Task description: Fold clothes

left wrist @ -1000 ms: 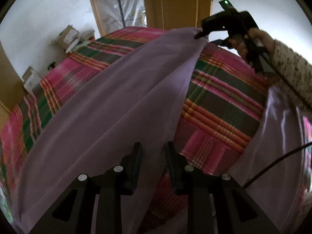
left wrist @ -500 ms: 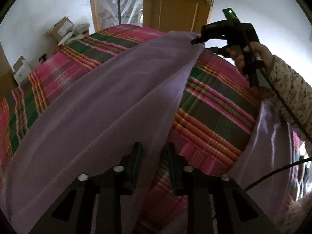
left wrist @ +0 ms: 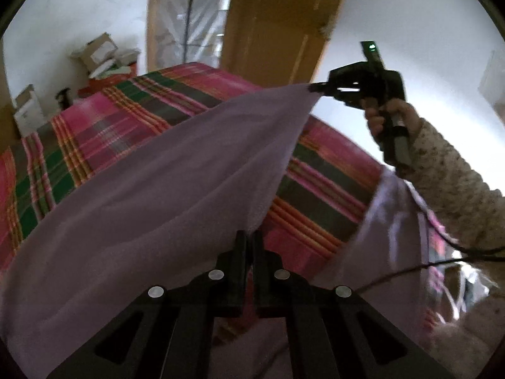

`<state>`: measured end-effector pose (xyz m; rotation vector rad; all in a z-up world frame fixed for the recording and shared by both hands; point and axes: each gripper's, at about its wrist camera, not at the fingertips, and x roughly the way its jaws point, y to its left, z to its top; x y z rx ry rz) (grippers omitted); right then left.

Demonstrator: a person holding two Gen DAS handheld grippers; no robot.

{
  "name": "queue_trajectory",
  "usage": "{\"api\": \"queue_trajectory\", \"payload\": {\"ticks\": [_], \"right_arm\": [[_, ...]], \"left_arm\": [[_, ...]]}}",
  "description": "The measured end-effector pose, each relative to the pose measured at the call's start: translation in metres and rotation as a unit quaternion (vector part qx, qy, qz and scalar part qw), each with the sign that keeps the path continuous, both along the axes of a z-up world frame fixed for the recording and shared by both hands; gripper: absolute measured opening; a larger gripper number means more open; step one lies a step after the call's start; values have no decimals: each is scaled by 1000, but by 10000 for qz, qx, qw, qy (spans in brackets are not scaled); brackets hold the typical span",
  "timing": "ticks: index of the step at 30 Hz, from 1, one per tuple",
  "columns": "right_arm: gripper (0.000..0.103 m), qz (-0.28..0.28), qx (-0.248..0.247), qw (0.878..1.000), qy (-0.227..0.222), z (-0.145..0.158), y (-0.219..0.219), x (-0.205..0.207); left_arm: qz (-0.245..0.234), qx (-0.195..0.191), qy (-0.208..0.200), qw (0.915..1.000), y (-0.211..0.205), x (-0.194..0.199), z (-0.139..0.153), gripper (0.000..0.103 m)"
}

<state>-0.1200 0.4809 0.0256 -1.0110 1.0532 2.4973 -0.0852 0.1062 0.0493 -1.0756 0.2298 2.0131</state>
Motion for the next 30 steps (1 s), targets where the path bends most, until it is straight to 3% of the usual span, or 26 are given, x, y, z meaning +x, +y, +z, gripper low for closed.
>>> {"api": "queue_trajectory", "payload": {"ticks": [2,7,12,14,15,17,20,23,24,28,30], "right_arm": [[7,-45,-35,9999,-84,-1,-1,14],[9,-57,-136,9967,-799,-32,4,36],[17,-391,-173,9965,-715,-24,22,52],[18,-665,195,9963,-501,-9,28,57],[25,-710,350,9961,-382,-3,31,56],[37,-396,251,9986,-253,-4,36,45],[39,156,-122,9984,-521,-22,36,20],[39,427,-34,9958,-814,-38,25,3],[39,470,14,9955,-817,-39,22,1],[10,575,195,9957,-705,-36,12,-3],[9,543,373,9957,-655,-29,8,-5]], "left_arm": [[-115,39,-4,9999,-2,8,3,3],[-210,-162,-292,9992,2,6,-15,3],[-283,-220,-313,9989,6,2,-19,3],[-291,-211,-345,9988,6,0,-20,3],[-289,-208,-363,9987,6,0,-21,3],[-287,-204,-399,9986,5,-1,-23,3],[-301,-210,-438,9984,6,4,-24,3],[-315,-217,-460,9982,5,5,-25,3],[-320,-220,-467,9982,5,5,-25,3],[-333,-225,-499,9979,4,4,-26,3],[-328,-195,-509,9980,6,3,-27,3]]}}
